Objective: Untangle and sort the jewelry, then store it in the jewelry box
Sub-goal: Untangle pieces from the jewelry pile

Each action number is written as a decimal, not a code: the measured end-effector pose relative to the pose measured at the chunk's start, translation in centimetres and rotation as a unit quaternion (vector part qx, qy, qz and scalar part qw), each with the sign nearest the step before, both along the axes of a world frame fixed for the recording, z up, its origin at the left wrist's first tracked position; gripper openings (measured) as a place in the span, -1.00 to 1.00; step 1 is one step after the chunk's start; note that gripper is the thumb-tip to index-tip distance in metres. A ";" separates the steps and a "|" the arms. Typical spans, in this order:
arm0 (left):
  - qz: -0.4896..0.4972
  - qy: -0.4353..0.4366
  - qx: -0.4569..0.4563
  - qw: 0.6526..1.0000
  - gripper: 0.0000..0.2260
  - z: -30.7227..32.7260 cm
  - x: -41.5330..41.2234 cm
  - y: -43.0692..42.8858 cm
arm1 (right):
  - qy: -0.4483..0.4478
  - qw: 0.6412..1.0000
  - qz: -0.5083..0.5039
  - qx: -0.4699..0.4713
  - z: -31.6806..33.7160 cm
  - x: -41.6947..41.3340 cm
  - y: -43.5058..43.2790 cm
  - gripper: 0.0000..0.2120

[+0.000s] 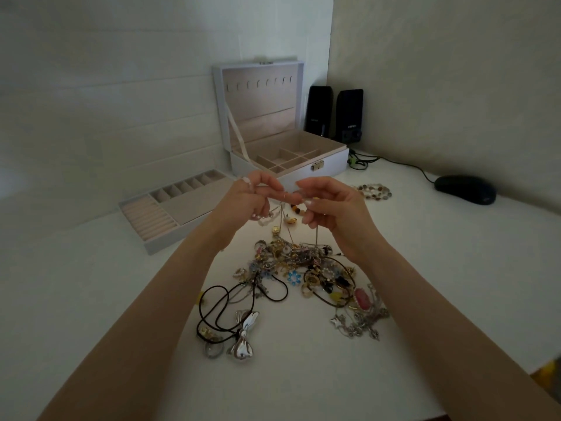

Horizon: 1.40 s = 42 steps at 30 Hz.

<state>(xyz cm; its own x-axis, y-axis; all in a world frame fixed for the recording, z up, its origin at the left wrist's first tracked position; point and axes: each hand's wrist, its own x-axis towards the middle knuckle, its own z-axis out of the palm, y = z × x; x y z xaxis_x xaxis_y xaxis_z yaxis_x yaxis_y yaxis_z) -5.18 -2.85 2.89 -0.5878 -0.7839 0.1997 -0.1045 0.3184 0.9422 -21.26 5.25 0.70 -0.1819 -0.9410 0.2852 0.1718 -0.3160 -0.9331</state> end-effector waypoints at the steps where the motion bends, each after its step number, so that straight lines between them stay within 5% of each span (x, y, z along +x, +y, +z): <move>1: 0.002 -0.012 -0.001 1.000 -0.61 0.0 0.0 0.0 | 0.006 1.000 0.001 -0.004 0.0 0.0 0.0 -0.67; 6: -0.013 -0.016 0.000 1.000 -0.64 -0.2 -0.1 0.0 | 0.023 0.999 0.018 -0.028 0.3 0.0 0.2 -0.62; 13: 0.032 0.024 0.022 0.999 -0.63 -0.1 -0.1 -0.3 | -0.077 0.995 0.027 -0.052 0.6 -0.2 0.2 -0.75; 21: 0.045 0.037 0.021 0.998 -0.64 0.2 0.1 -0.1 | 0.024 0.997 0.056 -0.043 0.7 -0.2 0.6 -0.52; 32: 0.065 0.057 0.034 0.996 -0.65 0.2 0.2 -0.3 | -0.124 0.989 0.062 -0.050 0.9 -0.3 0.4 -0.82; 42: 0.137 0.000 0.053 0.989 -0.61 -0.4 0.0 -1.3 | -0.119 0.988 0.074 -0.066 0.8 -0.5 0.5 -0.68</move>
<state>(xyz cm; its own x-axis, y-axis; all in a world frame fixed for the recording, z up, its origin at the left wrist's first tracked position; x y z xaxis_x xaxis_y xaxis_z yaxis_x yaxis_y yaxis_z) -5.18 -4.14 2.44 -0.3502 -0.9305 0.1072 -0.1741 0.1771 0.9687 -21.77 5.74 1.51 -0.1219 -0.9197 0.3732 0.4345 -0.3875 -0.8130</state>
